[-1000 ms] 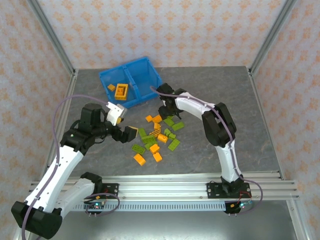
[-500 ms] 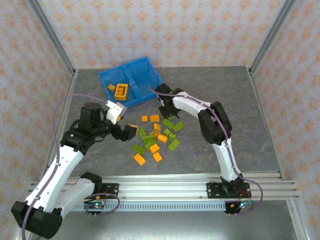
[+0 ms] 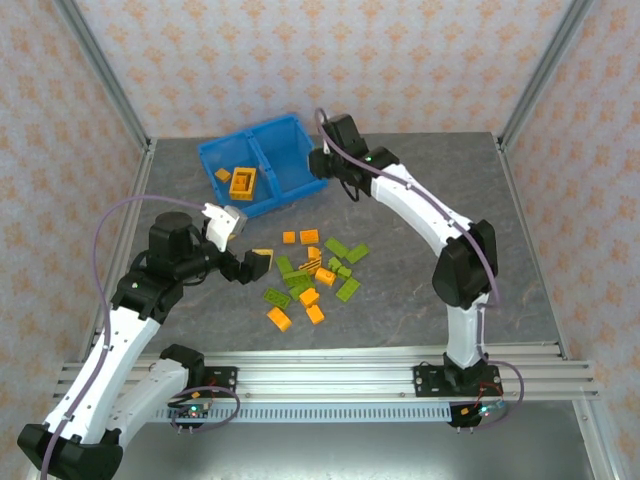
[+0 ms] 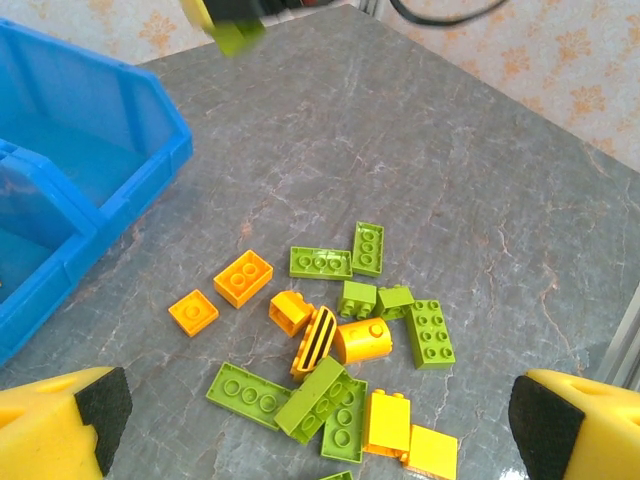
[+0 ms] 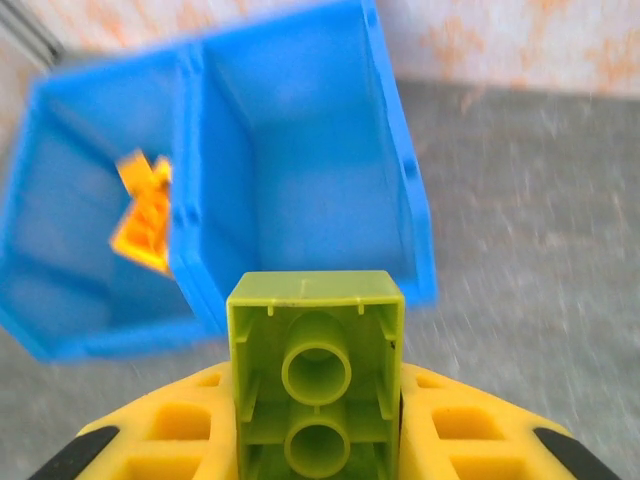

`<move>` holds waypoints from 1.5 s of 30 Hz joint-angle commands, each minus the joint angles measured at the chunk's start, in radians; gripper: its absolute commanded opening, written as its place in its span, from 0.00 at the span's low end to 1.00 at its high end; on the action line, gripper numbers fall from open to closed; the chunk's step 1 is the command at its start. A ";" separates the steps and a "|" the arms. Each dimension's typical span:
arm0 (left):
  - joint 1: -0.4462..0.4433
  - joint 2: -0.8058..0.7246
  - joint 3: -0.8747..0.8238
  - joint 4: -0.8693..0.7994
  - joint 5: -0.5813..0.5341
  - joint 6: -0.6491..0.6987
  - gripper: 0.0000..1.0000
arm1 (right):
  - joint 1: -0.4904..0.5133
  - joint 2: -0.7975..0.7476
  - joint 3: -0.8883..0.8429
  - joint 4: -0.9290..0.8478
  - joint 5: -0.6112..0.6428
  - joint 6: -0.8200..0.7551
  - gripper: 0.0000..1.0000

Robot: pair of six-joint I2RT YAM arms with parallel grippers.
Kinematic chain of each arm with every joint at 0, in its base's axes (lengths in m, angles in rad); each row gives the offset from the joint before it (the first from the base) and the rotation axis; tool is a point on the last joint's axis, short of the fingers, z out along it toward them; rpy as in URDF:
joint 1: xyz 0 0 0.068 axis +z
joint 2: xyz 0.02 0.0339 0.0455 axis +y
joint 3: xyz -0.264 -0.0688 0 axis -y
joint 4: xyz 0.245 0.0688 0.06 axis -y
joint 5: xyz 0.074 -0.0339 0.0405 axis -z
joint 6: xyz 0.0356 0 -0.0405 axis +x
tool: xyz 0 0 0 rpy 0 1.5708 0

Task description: Sort the legos into containers by color

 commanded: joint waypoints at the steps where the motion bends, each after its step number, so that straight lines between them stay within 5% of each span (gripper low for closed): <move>1: -0.005 -0.012 -0.016 0.016 -0.046 0.005 1.00 | -0.006 0.164 0.153 0.014 0.035 0.035 0.31; 8: -0.004 -0.033 -0.020 -0.001 -0.150 -0.006 1.00 | -0.006 0.517 0.602 -0.092 0.017 0.046 0.31; 14: -0.005 -0.052 -0.036 0.011 -0.178 -0.005 1.00 | -0.007 0.623 0.658 -0.013 -0.052 0.057 0.33; 17: -0.004 -0.043 -0.034 0.007 -0.174 -0.003 1.00 | -0.003 0.671 0.724 -0.030 -0.090 0.058 0.41; 21: -0.004 -0.039 -0.031 0.004 -0.169 -0.004 1.00 | -0.002 0.672 0.765 -0.041 -0.094 0.066 0.56; 28: -0.004 -0.040 -0.033 0.008 -0.117 0.003 1.00 | 0.000 0.532 0.747 -0.131 -0.091 0.081 0.55; 31: -0.004 -0.038 -0.033 0.012 -0.063 0.019 1.00 | 0.000 0.373 0.583 -0.187 -0.066 0.115 0.56; 37: -0.004 -0.038 -0.037 0.066 0.098 0.019 1.00 | 0.003 -0.121 -0.123 -0.035 0.049 0.237 0.59; 41: -0.007 -0.007 -0.032 0.101 0.153 0.020 1.00 | 0.004 -0.401 -0.483 -0.015 0.155 0.433 0.72; 45: -0.011 -0.017 -0.057 0.131 0.154 0.048 1.00 | 0.005 -0.525 -0.664 -0.107 0.178 0.707 0.80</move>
